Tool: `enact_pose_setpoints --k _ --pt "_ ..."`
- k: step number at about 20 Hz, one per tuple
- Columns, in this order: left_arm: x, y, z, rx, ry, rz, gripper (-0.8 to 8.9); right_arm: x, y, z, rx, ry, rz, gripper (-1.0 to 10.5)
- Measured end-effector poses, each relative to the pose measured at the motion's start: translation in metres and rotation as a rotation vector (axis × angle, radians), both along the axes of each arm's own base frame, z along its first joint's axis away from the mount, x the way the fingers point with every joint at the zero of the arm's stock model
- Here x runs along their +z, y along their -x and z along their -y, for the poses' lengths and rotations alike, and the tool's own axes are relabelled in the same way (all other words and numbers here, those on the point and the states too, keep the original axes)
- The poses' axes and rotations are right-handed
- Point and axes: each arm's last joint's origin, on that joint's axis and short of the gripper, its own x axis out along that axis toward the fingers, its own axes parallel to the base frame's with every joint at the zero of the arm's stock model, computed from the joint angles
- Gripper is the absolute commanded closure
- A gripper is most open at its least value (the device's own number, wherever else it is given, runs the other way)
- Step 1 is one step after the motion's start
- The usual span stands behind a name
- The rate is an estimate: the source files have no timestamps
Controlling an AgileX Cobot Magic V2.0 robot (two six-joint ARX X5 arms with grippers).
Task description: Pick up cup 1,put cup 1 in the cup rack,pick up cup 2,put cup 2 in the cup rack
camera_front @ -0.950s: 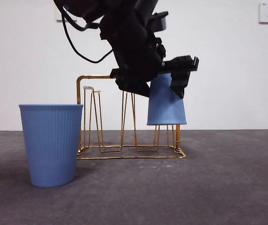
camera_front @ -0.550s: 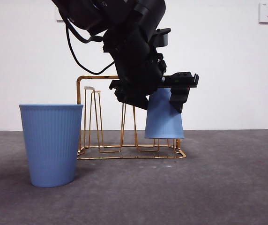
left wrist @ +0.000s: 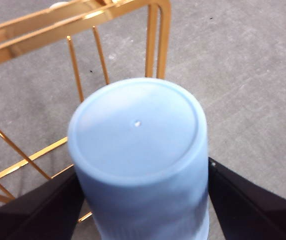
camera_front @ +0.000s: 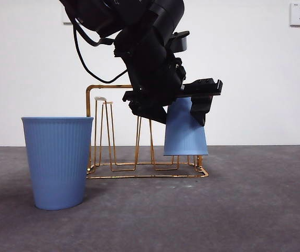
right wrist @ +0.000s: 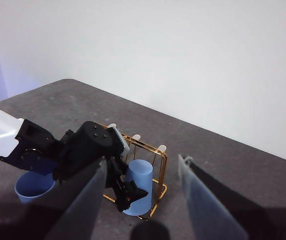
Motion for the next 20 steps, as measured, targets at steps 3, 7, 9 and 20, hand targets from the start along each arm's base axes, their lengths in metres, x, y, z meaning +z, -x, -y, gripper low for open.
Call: enact_pose_setpoints --k 3,7,9,20 --pt "0.0012 -0.0001 -0.0002 -0.01 0.0 -0.016 4.94 0.0 0.0 0.0 0.0 0.0 0.0 7.0" --pt "0.0012 0.0 -0.0008 -0.02 -0.001 -0.031 3.98 0.0 0.0 0.0 0.0 0.0 0.0 7.0" --pt "0.0002 0.0019 -0.0015 -0.038 -0.016 -0.057 3.97 0.0 -0.0001 -0.0001 0.0 0.0 0.0 7.0" --pt "0.0015 0.0084 -0.0042 -0.092 -0.039 -0.138 4.05 0.0001 -0.0001 -0.0001 0.0 0.002 0.002 7.0"
